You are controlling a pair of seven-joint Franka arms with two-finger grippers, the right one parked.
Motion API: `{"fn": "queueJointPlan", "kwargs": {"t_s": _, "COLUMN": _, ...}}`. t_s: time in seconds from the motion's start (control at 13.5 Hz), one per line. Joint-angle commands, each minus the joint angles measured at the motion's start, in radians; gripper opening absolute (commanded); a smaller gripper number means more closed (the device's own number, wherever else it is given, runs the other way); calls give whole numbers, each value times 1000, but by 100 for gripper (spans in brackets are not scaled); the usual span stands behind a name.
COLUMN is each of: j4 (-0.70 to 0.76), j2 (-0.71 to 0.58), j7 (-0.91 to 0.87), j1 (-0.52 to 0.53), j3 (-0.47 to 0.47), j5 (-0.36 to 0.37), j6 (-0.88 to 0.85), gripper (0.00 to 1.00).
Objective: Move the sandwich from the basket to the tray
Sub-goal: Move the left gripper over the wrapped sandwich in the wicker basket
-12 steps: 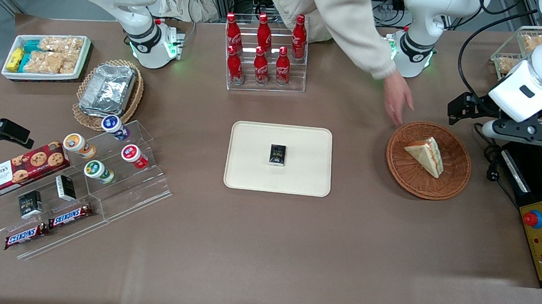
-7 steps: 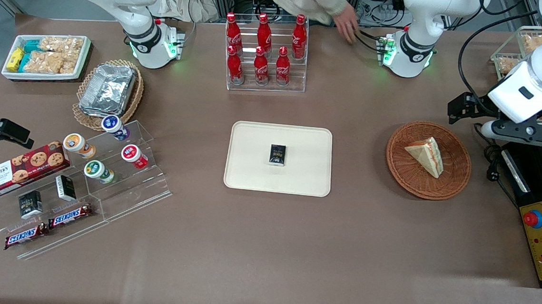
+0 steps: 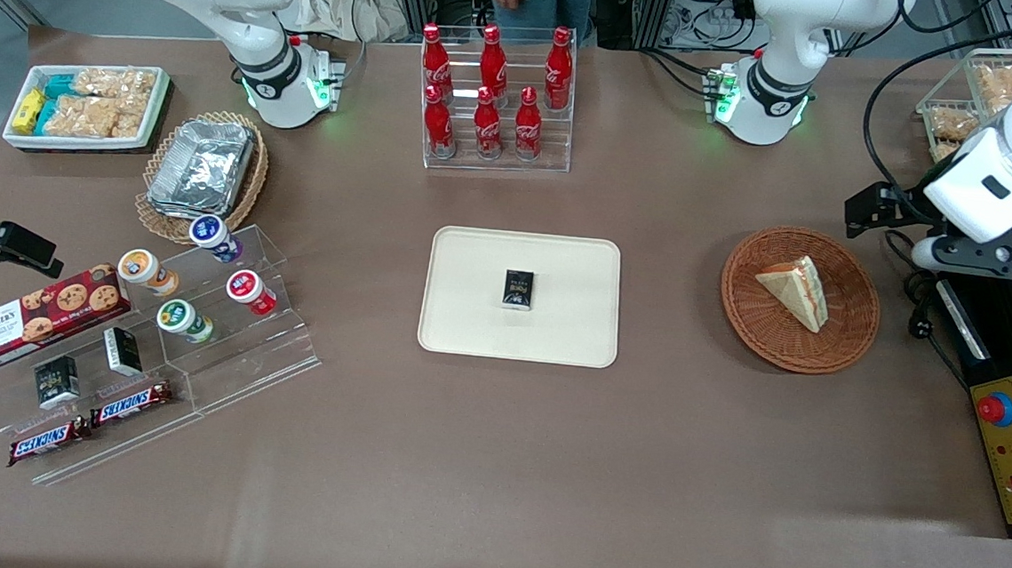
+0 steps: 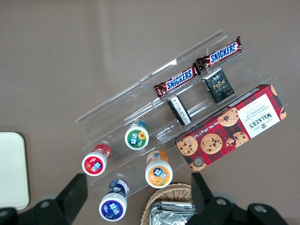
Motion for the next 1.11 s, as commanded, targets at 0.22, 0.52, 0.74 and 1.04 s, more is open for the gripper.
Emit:
{"fn": "queueJointPlan", "kwargs": {"t_s": 0.22, "j4": 30, "j2": 4, "j7": -372, "j1": 6, "j3": -12, "j5": -10, "j6": -21, "gripper": 100}}
{"fn": "queueJointPlan", "kwargs": {"t_s": 0.52, "j4": 30, "j2": 3, "j7": -565, "j1": 0, "j3": -14, "j5": 0, "j6": -5, "gripper": 100}}
{"fn": "queueJointPlan", "kwargs": {"t_s": 0.74, "j4": -41, "j2": -29, "j7": -645, "j1": 2, "j3": -14, "j5": 31, "j6": -8, "gripper": 100}}
{"fn": "queueJointPlan", "kwargs": {"t_s": 1.04, "j4": -195, "j2": -90, "j7": -757, "j1": 2, "j3": -14, "j5": 70, "j6": 60, "gripper": 100}}
